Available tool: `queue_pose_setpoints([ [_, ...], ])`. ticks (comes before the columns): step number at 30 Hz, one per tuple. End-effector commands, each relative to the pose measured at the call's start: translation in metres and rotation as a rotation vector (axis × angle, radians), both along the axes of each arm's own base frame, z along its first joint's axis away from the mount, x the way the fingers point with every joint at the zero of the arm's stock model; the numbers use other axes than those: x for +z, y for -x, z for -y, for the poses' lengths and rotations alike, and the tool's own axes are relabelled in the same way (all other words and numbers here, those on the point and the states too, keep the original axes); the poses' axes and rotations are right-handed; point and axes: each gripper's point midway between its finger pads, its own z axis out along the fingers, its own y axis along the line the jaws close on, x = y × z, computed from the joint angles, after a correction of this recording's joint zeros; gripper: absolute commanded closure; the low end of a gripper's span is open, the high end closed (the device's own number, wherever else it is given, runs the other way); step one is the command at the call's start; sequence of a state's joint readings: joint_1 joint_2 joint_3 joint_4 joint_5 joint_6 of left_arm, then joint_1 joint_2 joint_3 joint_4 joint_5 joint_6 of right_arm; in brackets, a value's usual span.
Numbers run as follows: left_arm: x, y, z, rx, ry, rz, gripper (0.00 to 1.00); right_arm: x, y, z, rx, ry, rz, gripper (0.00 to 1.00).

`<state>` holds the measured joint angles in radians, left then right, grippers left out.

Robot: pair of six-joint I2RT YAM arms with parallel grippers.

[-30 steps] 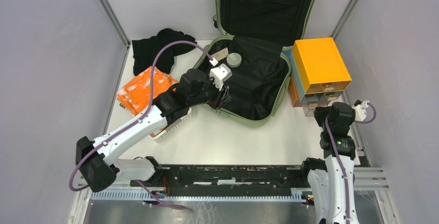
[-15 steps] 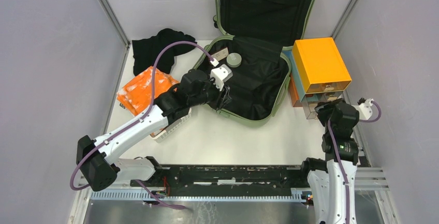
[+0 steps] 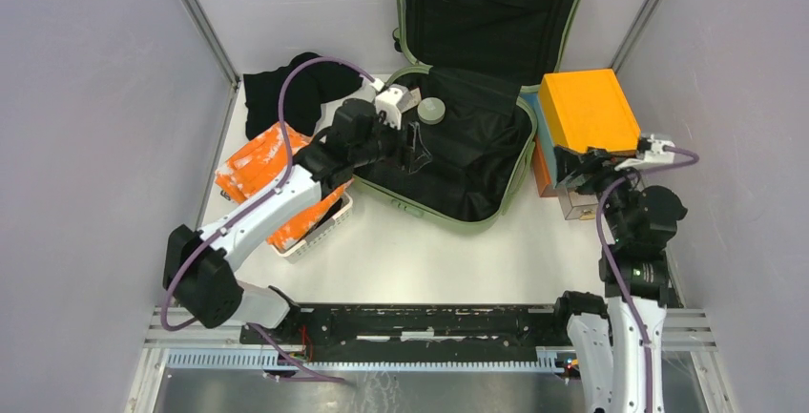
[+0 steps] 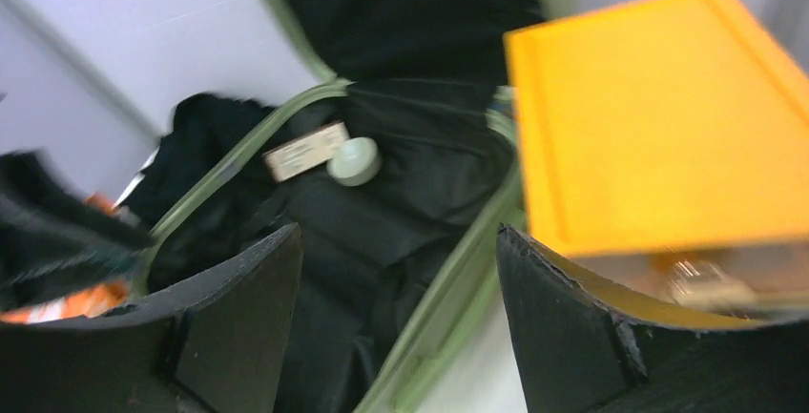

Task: Open, take out, and arrange the luggage
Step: Open the drawer in the storage box, then pick up the personal item from the luggage.

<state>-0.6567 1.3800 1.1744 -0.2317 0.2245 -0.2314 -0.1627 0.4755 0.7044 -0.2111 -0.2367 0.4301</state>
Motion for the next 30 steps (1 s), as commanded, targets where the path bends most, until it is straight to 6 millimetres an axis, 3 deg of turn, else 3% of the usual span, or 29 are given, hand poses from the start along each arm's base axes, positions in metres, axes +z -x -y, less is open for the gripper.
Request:
queue_pose_setpoints([
  [1,0.022,-0.022,0.005,0.025,0.172,-0.104,0.29,0.025,-0.018,-0.059,0.403,0.134,0.144,0.20],
  [6,0.022,-0.041,-0.033,0.093,0.133,-0.081,0.29,0.030,-0.057,-0.086,0.547,0.165,0.146,0.20],
  [9,0.024,-0.043,-0.057,0.149,0.082,-0.037,0.29,0.027,-0.079,-0.122,0.612,0.223,0.136,0.19],
  [14,0.027,-0.029,-0.090,0.235,0.015,0.051,0.29,-0.008,-0.128,-0.180,0.656,0.293,0.045,0.19],
  [18,0.034,-0.019,-0.115,0.310,-0.021,0.136,0.29,-0.035,-0.166,-0.213,0.637,0.316,-0.022,0.19],
  [24,0.020,-0.013,-0.140,0.376,-0.093,0.197,0.29,-0.079,-0.225,-0.221,0.437,0.224,-0.133,0.15],
  [26,0.009,-0.011,-0.142,0.371,-0.118,0.191,0.28,-0.103,-0.244,-0.227,0.397,0.181,-0.217,0.13],
  [30,-0.007,-0.013,-0.152,0.398,-0.179,0.186,0.28,-0.144,-0.266,-0.233,0.304,0.070,-0.333,0.11],
])
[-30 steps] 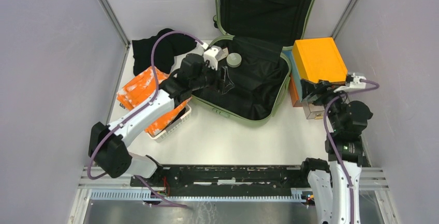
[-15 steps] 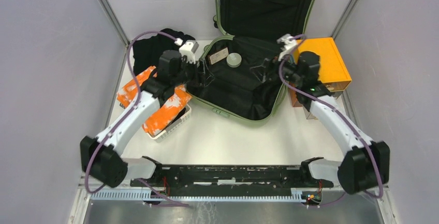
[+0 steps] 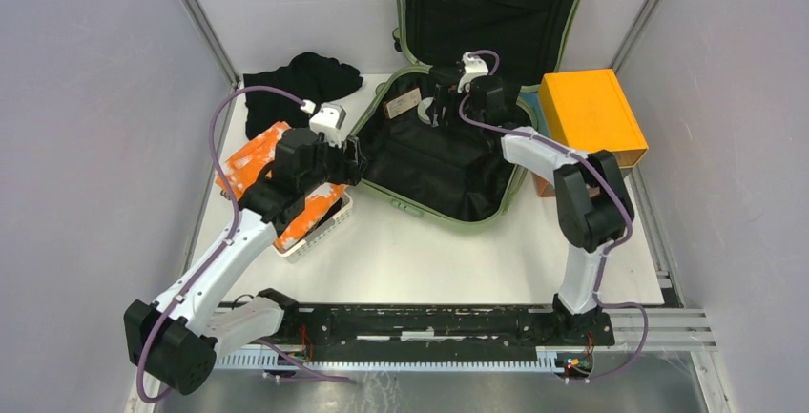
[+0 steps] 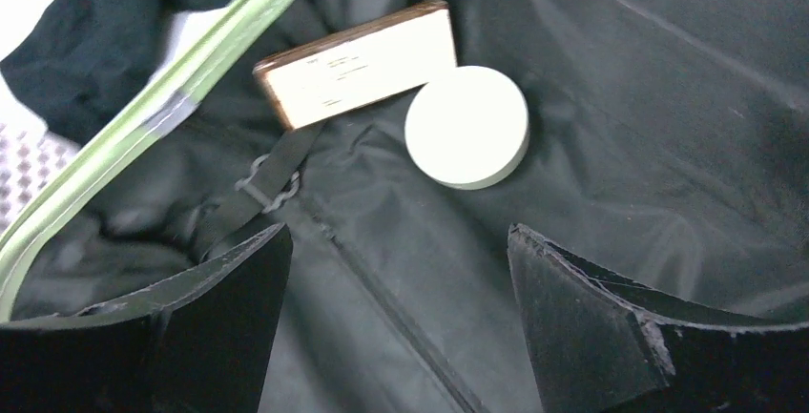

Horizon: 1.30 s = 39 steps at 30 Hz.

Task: Open, take out, and arrange the luggage
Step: Pick up the personal item from the luggage.

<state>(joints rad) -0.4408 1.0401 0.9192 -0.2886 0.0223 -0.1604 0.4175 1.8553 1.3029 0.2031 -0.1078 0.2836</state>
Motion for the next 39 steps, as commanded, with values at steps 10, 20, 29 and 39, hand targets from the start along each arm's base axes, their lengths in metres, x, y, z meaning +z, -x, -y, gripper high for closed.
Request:
queue_pose_setpoints([
  [10,-0.007,-0.005,-0.021,0.035,-0.124,0.077,0.28,-0.069,-0.048,-0.001,-0.368,-0.227,-0.205,0.18],
  [20,-0.006,-0.003,-0.021,0.029,-0.122,0.082,0.28,-0.095,-0.060,-0.020,-0.374,-0.376,-0.254,0.21],
  [29,-0.007,-0.003,-0.021,0.029,-0.126,0.080,0.28,-0.104,-0.070,-0.029,-0.412,-0.540,-0.279,0.29],
  [39,-0.010,-0.004,-0.021,0.032,-0.134,0.073,0.28,-0.126,-0.070,-0.034,-0.434,-0.677,-0.338,0.51],
])
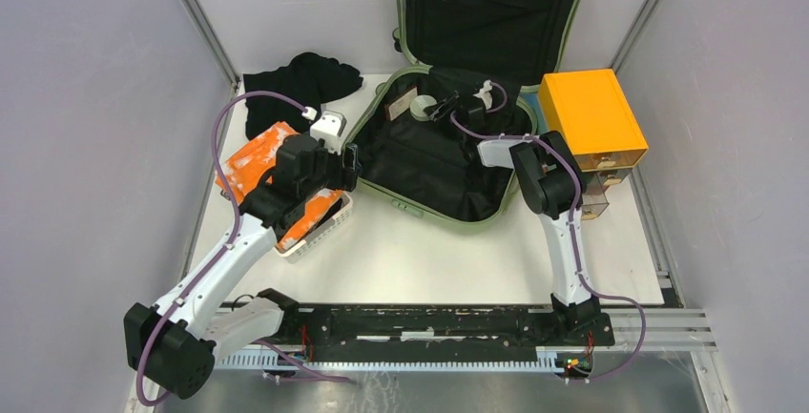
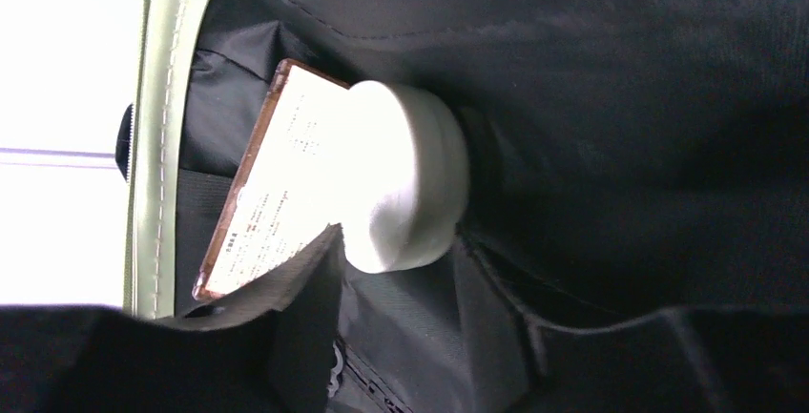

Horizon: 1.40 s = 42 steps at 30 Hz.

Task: Open, take out, and arrange the luggage
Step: Pick up the personal item from the luggage.

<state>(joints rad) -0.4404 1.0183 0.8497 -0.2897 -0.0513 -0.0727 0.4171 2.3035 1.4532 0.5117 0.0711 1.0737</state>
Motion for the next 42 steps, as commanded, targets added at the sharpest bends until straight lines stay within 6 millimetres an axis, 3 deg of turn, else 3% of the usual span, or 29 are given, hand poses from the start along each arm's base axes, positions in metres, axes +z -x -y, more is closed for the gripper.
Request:
queue_pose_setpoints([
  [1,0.015,-0.007,-0.002,-0.002,-0.014,0.069,0.28,-0.021,0.006,-0.005,-0.005,-0.066,-0.044,0.52],
  [5,0.015,-0.007,-0.001,-0.002,-0.015,0.067,0.28,-0.016,0.005,-0.005,-0.002,-0.099,-0.017,0.57],
  [10,0.014,-0.007,-0.002,0.000,-0.016,0.067,0.28,0.000,0.000,-0.009,0.007,-0.142,0.052,0.50],
  [13,0.013,-0.008,-0.002,0.000,-0.019,0.064,0.29,0.000,0.000,-0.009,-0.001,-0.148,0.037,0.47],
  [16,0.013,-0.008,-0.002,0.000,-0.020,0.063,0.28,-0.012,0.002,0.006,-0.060,-0.028,-0.038,0.45],
  [22,0.013,-0.009,-0.001,-0.004,-0.017,0.063,0.29,-0.013,0.005,0.028,-0.134,0.124,-0.100,0.34],
  [36,0.013,-0.008,-0.002,0.003,-0.021,0.065,0.28,-0.043,-0.023,0.000,-0.066,0.105,-0.147,0.32],
  [42,0.012,-0.009,-0.002,0.000,-0.024,0.061,0.28,-0.039,-0.029,-0.019,-0.002,0.026,-0.091,0.35],
])
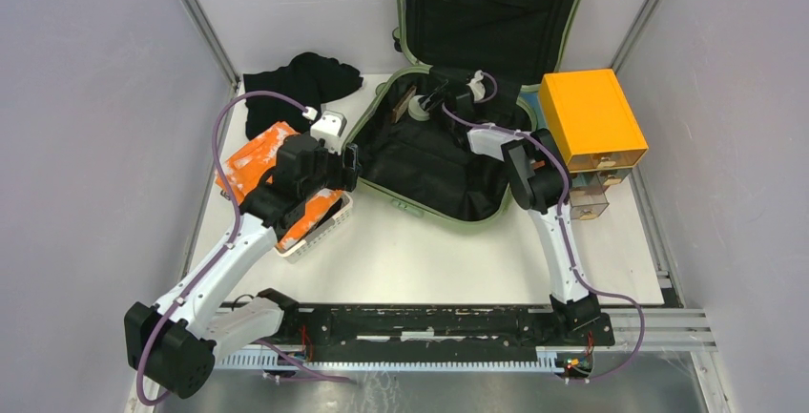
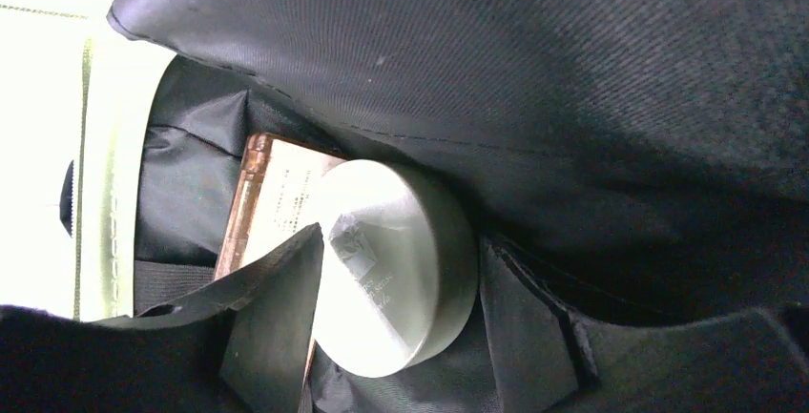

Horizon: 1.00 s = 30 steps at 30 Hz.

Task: Open, take out, and arrange the luggage
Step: Pick up the personal item from the luggage.

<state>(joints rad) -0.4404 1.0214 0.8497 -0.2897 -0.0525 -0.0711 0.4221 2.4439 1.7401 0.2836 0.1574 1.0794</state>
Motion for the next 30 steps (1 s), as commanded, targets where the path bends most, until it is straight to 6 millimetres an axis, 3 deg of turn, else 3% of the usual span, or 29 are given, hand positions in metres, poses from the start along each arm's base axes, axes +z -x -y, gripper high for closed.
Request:
queue_pose_setpoints([
  [1,0.013,-0.009,-0.002,0.001,-0.021,0.064,0.28,-0.019,0.011,-0.017,0.080,-0.067,0.003,0.37],
  [11,0.013,-0.008,-0.002,0.003,-0.022,0.065,0.28,0.008,0.018,-0.022,0.109,-0.152,0.120,0.73],
  [16,0.014,-0.008,-0.004,0.010,-0.023,0.067,0.28,0.037,0.030,-0.018,0.126,-0.163,0.208,0.92],
  [23,0.020,-0.006,-0.002,-0.003,-0.008,0.081,0.28,0.094,0.067,0.015,0.117,-0.011,0.317,0.99],
  [30,0.030,-0.002,0.000,-0.014,0.020,0.109,0.28,0.111,0.113,0.040,0.138,0.076,0.325,1.00],
])
